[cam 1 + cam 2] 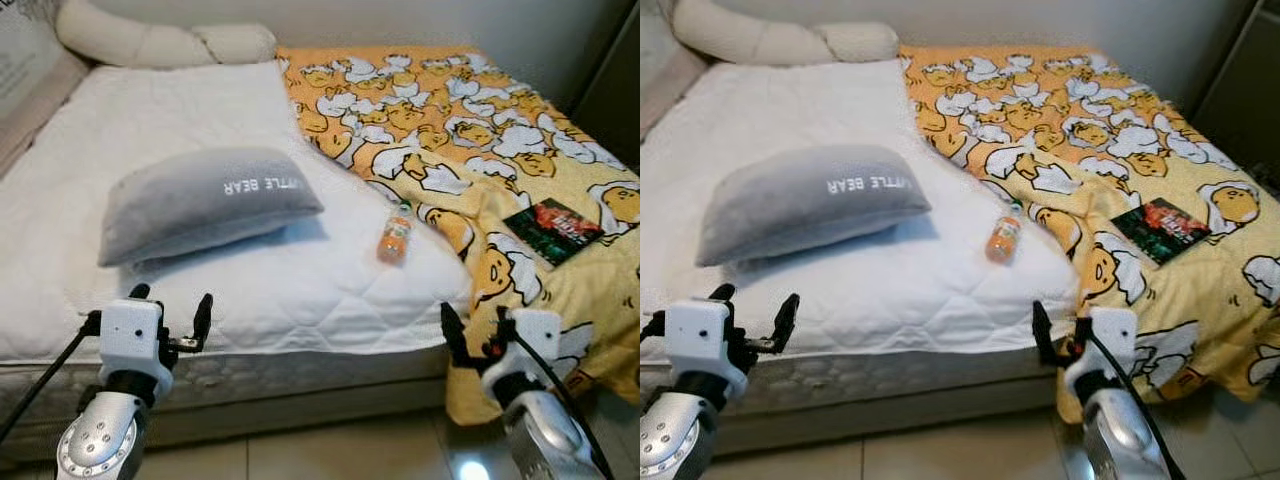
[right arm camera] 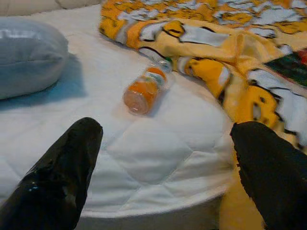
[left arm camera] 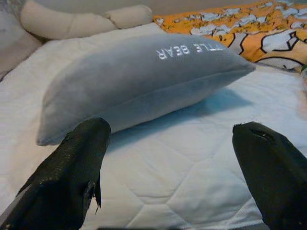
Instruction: Clean up the room
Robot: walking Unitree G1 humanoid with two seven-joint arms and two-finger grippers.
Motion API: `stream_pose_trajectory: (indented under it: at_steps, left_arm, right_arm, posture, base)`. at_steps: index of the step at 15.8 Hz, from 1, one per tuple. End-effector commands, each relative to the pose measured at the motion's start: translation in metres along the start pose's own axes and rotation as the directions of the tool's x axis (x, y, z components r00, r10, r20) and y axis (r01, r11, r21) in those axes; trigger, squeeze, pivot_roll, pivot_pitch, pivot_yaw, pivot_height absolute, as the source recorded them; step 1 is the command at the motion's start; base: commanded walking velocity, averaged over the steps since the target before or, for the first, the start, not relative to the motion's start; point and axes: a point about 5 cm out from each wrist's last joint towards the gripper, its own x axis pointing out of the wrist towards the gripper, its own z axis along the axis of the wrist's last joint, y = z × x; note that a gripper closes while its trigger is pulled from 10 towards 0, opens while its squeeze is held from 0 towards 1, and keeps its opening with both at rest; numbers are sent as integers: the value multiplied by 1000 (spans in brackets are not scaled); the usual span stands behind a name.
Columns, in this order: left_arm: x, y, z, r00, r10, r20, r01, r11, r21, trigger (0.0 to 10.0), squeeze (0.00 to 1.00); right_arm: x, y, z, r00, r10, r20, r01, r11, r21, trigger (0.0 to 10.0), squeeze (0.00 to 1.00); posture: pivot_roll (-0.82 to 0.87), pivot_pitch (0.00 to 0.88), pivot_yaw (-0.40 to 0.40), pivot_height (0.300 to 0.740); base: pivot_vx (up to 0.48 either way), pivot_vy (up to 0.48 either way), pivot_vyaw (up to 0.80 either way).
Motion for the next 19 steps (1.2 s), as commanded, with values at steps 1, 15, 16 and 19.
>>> stream_pose_trajectory:
  at_steps: [1, 15, 16, 19]
  left_arm:
    - [2, -1, 4, 1000, -19, 5, 19, 1000, 18, 10000, 0]
    - [35, -9, 13, 998, -70, 2, 70, 997, -7, 10000, 0]
    - [36, -9, 12, 996, -88, 1, 88, 996, -3, 10000, 0]
    - [41, -7, 17, 997, -75, 12, 75, 997, 8, 10000, 0]
  right_arm:
    - [3, 0, 7, 1000, 1, 14, -1, 1000, -5, 10000, 0]
    - [37, 15, 17, 999, 33, -20, -33, 999, -15, 10000, 0]
    - [39, 18, 19, 999, 41, -14, -41, 999, -4, 10000, 0]
    - [40, 18, 17, 998, 45, -31, -45, 999, 1, 10000, 0]
  posture:
    - [-49, 0, 11, 740]
    - [-50, 0, 2, 740]
    - [-40, 0, -3, 740]
    - [-19, 0, -14, 740]
  base:
    - [262, 0, 0]
    - [283, 0, -221]
    - [296, 0, 0]
    - [292, 0, 0]
